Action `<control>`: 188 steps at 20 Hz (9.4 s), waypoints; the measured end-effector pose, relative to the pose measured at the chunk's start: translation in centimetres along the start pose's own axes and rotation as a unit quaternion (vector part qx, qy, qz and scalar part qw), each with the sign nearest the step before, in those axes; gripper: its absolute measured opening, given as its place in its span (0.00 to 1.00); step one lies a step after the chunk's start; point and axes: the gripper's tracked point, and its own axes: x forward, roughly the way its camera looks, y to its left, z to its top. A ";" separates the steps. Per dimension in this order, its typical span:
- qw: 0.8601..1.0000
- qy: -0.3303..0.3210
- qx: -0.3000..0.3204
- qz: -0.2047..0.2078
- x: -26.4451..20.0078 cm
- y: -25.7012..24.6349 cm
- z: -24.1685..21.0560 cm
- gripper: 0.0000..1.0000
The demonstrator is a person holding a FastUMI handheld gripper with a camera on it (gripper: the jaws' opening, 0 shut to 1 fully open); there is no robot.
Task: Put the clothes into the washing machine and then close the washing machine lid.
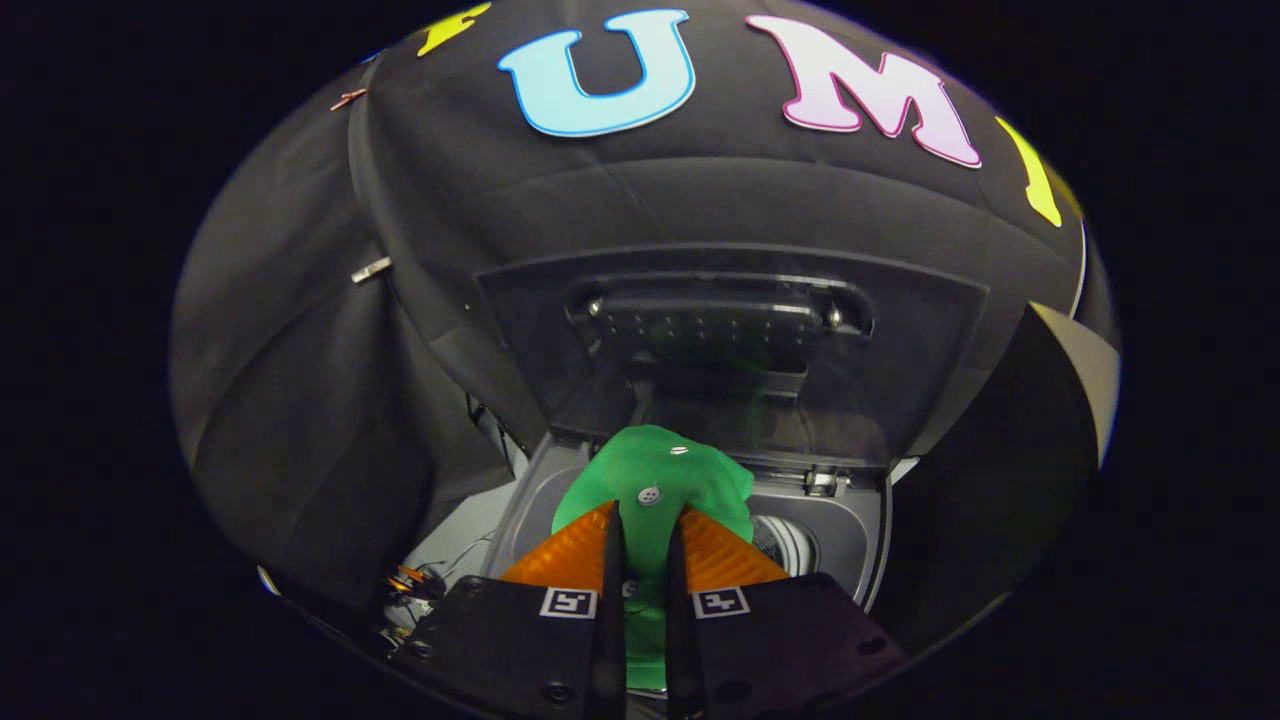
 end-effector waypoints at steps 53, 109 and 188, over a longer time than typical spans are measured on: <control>0.993 -0.089 0.040 -0.074 4.1 -7.3 17.8 1.00; 0.968 -0.244 0.027 -0.047 -14.7 -4.7 -0.7 0.99; 0.925 -0.358 0.019 -0.126 -40.5 -12.2 -1.3 0.99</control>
